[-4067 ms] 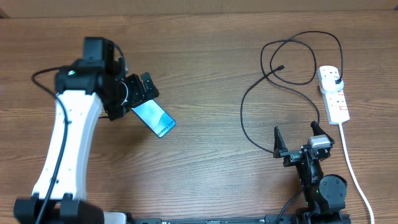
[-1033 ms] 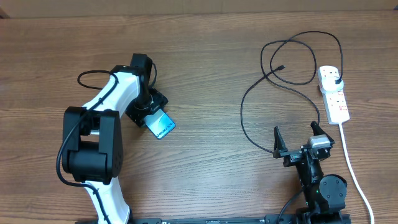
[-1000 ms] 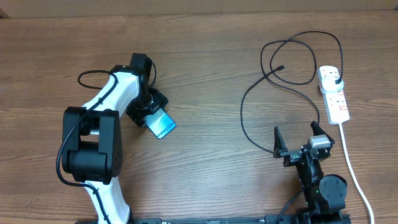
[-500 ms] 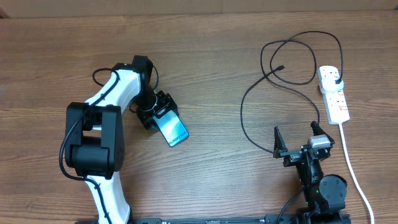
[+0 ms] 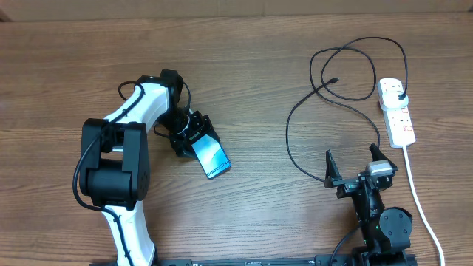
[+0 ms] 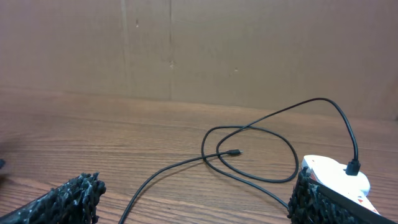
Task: Plug charger to phone and switch on socket
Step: 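Close left gripper on the phone's edge and lift it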
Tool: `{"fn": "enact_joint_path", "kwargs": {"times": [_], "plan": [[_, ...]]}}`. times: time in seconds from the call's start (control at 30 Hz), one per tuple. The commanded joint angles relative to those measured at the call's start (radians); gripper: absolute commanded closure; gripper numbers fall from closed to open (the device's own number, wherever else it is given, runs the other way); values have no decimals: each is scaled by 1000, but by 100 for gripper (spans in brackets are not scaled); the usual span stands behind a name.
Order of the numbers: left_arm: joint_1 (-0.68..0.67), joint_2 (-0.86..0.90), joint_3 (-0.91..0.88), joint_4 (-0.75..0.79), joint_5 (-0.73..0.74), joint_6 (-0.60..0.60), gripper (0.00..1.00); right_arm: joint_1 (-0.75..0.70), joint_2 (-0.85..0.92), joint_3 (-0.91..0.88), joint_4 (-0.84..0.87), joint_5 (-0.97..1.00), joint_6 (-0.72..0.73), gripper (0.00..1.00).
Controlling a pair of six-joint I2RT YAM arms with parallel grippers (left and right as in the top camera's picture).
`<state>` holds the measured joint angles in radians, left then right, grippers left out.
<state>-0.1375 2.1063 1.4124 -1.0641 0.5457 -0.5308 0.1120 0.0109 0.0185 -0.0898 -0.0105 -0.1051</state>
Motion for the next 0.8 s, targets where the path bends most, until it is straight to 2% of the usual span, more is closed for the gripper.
{"fn": "enact_joint_path", "kwargs": {"times": [0.0, 0.1, 0.47, 0.77], "plan": [[-7, 25, 6, 29, -32, 37, 40, 3, -8, -11, 7, 9, -1, 0], [-7, 25, 6, 66, -110, 19, 40, 3, -8, -11, 7, 9, -1, 0], [-7, 25, 20, 100, -122, 14, 44, 3, -8, -11, 7, 9, -1, 0], [-7, 25, 51, 91, -294, 11, 43, 3, -8, -11, 7, 9, -1, 0]]}}
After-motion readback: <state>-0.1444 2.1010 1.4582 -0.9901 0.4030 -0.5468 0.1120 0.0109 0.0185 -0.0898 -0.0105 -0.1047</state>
